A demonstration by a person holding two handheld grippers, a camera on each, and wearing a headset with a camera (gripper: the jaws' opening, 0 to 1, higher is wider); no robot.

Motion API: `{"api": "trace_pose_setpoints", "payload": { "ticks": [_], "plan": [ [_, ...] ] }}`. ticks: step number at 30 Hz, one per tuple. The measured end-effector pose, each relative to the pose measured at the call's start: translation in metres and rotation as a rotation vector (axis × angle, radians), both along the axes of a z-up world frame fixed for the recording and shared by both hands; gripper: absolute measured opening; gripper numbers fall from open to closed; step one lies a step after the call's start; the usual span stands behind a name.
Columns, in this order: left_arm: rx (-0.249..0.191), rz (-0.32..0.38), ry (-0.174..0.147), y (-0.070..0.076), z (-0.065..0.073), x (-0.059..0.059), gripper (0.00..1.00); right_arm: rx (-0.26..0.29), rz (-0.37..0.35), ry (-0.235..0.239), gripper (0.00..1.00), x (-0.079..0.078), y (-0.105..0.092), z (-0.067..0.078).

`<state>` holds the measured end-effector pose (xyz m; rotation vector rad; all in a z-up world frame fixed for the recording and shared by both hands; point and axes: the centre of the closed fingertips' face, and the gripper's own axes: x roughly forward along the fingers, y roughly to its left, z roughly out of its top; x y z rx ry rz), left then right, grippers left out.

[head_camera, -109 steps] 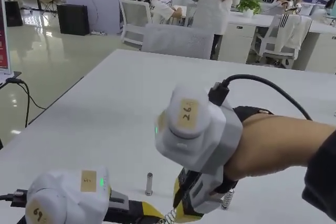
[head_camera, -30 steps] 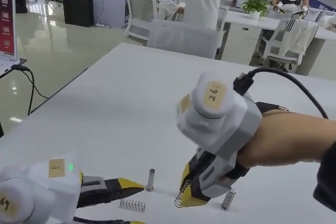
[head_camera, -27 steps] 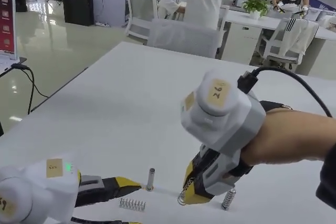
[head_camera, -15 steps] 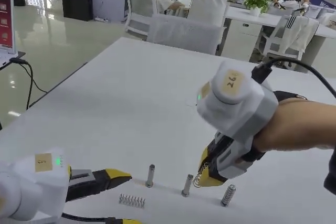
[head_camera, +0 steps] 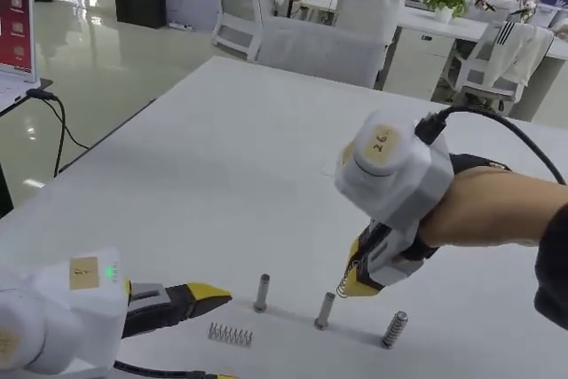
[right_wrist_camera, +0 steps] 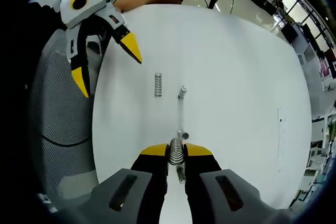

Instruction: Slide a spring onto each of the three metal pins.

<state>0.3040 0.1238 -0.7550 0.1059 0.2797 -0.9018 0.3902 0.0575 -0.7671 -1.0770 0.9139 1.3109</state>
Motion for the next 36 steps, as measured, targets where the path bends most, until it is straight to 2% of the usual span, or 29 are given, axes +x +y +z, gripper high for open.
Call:
{"api": "trace_pose_setpoints", "payload": {
  "ticks": [6, 13, 29, 36],
  "plan": [
    [0.004, -0.004, 0.000, -0.004, 0.001, -0.002, 0.51, -0.038, 0.002, -0.023, 0.08, 0.010, -0.001, -0.013],
    [0.000, 0.008, -0.004, -0.001, 0.004, -0.003, 0.51, -0.039, 0.002, -0.007, 0.08, 0.012, 0.002, -0.019],
    [0.001, 0.031, 0.002, 0.004, 0.002, -0.005, 0.50, -0.050, 0.007, 0.023, 0.08, 0.015, 0.008, -0.032],
    [-0.001, 0.036, 0.006, 0.005, 0.001, -0.004, 0.50, -0.072, 0.011, 0.038, 0.08, 0.015, 0.007, -0.043]
  ]
}}
